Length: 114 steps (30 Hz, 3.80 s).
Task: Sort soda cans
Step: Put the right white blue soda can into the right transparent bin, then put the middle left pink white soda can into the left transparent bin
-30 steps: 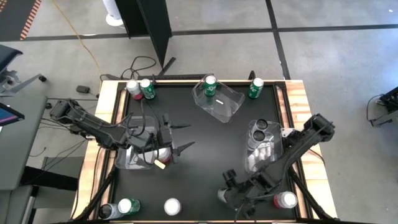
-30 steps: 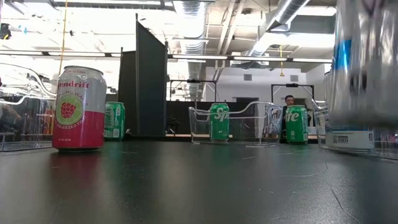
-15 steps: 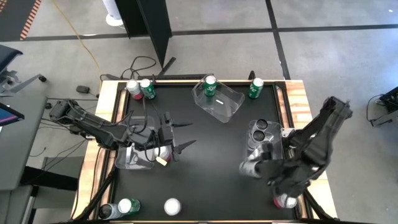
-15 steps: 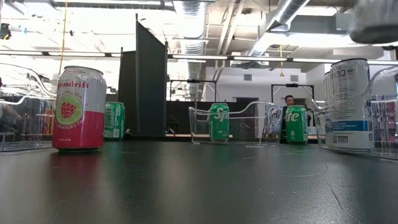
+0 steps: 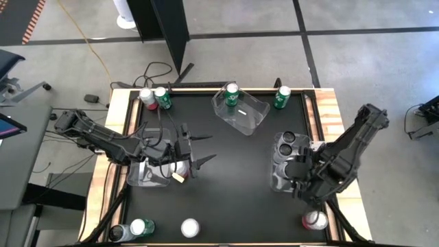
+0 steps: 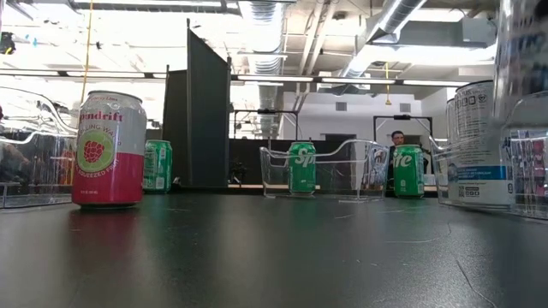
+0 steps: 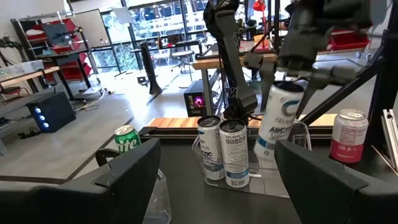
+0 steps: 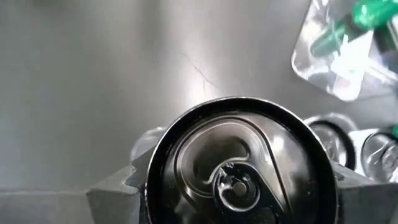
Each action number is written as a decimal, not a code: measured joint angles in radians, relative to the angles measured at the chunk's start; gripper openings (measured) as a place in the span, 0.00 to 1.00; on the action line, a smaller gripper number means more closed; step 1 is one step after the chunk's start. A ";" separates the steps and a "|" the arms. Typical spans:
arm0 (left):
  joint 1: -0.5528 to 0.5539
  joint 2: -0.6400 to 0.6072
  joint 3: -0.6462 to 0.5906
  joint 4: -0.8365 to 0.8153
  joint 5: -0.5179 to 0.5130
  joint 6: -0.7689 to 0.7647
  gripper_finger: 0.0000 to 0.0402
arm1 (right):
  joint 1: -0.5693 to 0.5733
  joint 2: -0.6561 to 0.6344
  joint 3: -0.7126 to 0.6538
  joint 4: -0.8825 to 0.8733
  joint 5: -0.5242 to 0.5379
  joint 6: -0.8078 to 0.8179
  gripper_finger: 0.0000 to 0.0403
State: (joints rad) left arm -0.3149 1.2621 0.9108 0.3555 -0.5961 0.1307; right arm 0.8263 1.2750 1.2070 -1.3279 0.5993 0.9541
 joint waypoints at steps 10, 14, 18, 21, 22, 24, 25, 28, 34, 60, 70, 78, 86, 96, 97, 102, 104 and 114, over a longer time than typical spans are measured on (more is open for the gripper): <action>0.000 0.000 0.000 0.000 0.000 0.000 0.77 | -0.095 0.004 -0.166 0.136 -0.063 0.018 0.62; 0.000 0.000 0.000 -0.001 0.000 0.000 0.77 | -0.120 0.003 -0.210 0.181 -0.077 0.018 0.62; 0.000 0.000 0.000 -0.001 0.000 0.000 0.77 | -0.140 0.004 -0.246 0.227 -0.082 0.017 0.62; 0.000 0.000 0.000 -0.001 0.000 -0.001 0.77 | -0.156 0.003 -0.267 0.261 -0.081 0.033 0.62; 0.000 0.000 0.000 -0.001 0.000 -0.002 0.77 | -0.162 0.003 -0.274 0.272 -0.081 0.042 0.62; 0.000 0.000 0.000 -0.001 0.000 -0.002 0.77 | -0.170 0.003 -0.290 0.292 -0.079 0.062 0.62; 0.000 0.000 0.000 -0.001 0.000 -0.002 0.77 | -0.173 0.002 -0.296 0.297 -0.078 0.069 0.62; 0.000 0.000 0.000 -0.001 0.000 -0.003 0.77 | -0.174 0.001 -0.299 0.297 -0.071 0.093 0.62; 0.000 0.000 0.000 -0.002 0.005 -0.003 0.77 | -0.174 0.002 -0.300 0.296 -0.071 0.105 0.62; 0.000 0.000 0.000 -0.002 0.013 -0.003 0.77 | -0.173 0.005 -0.303 0.288 -0.071 0.017 0.81; 0.000 0.000 0.000 -0.002 0.011 -0.003 0.77 | -0.172 0.004 -0.211 0.198 -0.070 -0.061 0.82; 0.000 0.000 0.000 -0.002 0.011 -0.003 0.77 | -0.172 0.004 -0.123 0.102 -0.040 -0.108 0.82; 0.000 0.000 0.000 -0.002 0.011 -0.003 0.77 | -0.172 0.004 -0.042 0.017 0.031 -0.147 0.82; 0.002 0.000 0.000 -0.001 -0.012 -0.003 0.77 | -0.179 0.003 0.015 0.156 0.216 -0.374 0.82; 0.002 0.000 0.000 -0.001 -0.033 -0.003 0.77 | -0.184 0.003 0.017 0.200 0.220 -0.416 0.82; 0.020 0.000 0.001 -0.045 -0.111 -0.034 0.77 | -0.208 0.003 0.017 0.434 0.222 -0.649 0.82; 0.039 0.000 0.001 -0.076 -0.112 -0.066 0.77 | -0.215 0.004 0.017 0.534 0.216 -0.748 0.82; 0.045 0.000 0.001 -0.337 -0.090 -0.249 0.77 | -0.174 0.004 0.017 0.735 0.119 -0.986 0.82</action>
State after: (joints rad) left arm -0.2701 1.2621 0.9115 0.0183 -0.6862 -0.1188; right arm 0.6523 1.2785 1.2240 -0.5929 0.7179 -0.0322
